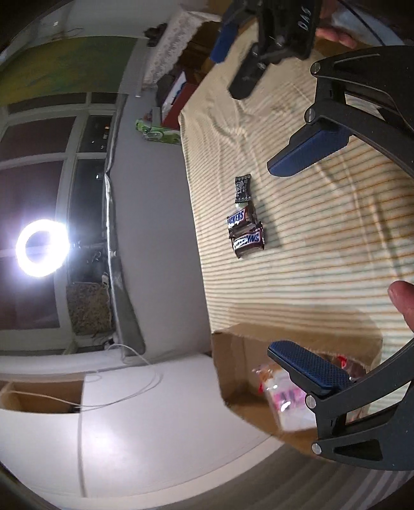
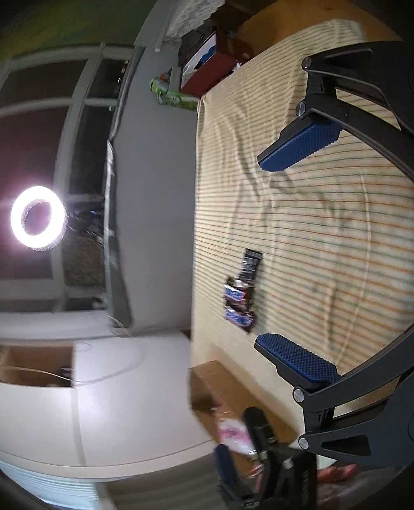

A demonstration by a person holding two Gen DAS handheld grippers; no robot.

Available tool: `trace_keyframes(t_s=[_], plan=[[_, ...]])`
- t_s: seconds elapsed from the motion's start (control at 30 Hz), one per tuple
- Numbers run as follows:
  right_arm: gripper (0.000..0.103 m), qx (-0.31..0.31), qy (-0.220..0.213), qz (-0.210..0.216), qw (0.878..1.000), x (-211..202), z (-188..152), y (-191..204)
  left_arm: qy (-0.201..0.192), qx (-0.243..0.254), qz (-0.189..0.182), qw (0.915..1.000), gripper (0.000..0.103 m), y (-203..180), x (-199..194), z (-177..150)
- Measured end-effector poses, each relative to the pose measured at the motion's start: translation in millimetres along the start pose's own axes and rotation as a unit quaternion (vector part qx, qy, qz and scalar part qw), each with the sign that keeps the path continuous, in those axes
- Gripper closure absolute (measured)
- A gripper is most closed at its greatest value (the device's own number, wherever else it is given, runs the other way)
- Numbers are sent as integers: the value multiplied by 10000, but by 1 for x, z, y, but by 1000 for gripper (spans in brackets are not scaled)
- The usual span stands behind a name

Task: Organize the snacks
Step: 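Move both tools back toward the Snickers bars and black candy packet, then grasp the black candy packet with the right tool while the left tool grasps a Snickers bar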

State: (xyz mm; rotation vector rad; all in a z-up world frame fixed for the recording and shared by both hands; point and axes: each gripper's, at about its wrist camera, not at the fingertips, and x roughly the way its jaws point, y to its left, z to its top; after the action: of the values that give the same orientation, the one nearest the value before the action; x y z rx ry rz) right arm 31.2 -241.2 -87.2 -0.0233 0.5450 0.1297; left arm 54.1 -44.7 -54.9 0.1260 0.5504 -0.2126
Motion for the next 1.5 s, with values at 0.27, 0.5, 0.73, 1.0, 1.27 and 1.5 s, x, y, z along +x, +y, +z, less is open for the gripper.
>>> trace_keyframes(t_s=[0.27,0.5,0.73,1.0,1.27,1.5], plan=[[0,-728,931,699,9905,89,5,-9,458,-239,-418,9978,1,-1,55,-2],[0,-1422,1302,889,9772,145,21,-14,622,-371,-365,9967,1,1,124,14],[2,-2175,1564,1538,9511,175,22,0,1085,-675,-348,9912,1,13,169,29],[47,-2620,1800,1992,9270,194,17,8,1583,-653,-624,9833,2,12,180,5],[78,-2154,1915,2031,9358,172,6,-11,1667,-544,-664,9823,70,10,183,6],[79,-1569,1748,1762,9559,152,0,-28,1539,-671,-711,9832,77,19,173,2]])
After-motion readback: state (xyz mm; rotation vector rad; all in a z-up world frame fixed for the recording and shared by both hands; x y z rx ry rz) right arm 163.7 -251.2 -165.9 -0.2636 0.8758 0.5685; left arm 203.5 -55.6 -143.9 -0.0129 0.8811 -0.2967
